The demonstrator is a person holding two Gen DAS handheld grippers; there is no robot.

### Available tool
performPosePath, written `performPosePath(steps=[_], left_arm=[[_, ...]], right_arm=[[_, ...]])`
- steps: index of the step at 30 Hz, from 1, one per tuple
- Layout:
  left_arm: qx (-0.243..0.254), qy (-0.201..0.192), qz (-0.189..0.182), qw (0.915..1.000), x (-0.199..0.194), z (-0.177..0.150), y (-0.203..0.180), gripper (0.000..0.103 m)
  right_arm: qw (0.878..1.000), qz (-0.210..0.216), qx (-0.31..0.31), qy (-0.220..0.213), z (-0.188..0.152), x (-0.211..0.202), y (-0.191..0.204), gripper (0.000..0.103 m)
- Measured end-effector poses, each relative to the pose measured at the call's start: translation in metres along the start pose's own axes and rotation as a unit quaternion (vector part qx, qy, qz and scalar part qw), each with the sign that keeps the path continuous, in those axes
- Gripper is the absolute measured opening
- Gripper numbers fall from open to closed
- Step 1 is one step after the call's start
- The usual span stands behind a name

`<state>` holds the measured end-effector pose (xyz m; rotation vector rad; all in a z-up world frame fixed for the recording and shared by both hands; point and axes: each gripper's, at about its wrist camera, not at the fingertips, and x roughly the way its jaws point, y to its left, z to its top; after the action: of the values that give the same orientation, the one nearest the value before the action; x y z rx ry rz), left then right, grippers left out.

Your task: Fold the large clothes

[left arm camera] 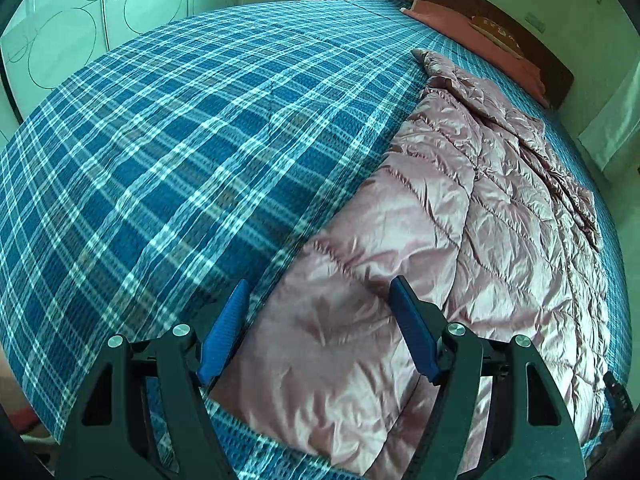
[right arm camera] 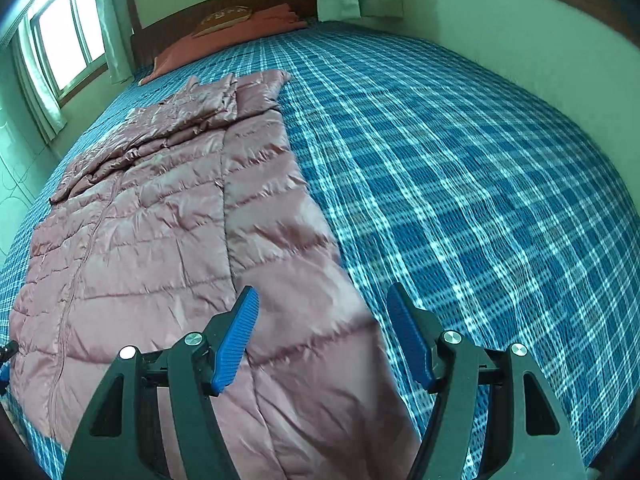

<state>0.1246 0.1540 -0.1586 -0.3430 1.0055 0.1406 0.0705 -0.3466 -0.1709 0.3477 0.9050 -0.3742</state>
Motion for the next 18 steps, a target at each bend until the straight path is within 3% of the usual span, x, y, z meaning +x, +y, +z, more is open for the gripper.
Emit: performPosePath(steps=[4,10,18], left_arm=[[-0.014,0.001,-0.014,0.9998,-0.01,-0.015,0.006,0.072],[-0.035,0.009,-0.043,0.9984,-0.018,-0.029,0.01,0.072],[-0.042,0.01,-0.053,0.9977,-0.018,-0.031,0.009,0.072]], right_arm=[[0.999,0.032,0.031,0.019,-0.023,-0.001,-0.013,0.066],[0.996,0.076,0.042,0.01,-0.046,-0.015,-0.006,0.069],[0.992,0.114,0.044,0.008,-0.052,-0.018,0.009,0.071]])
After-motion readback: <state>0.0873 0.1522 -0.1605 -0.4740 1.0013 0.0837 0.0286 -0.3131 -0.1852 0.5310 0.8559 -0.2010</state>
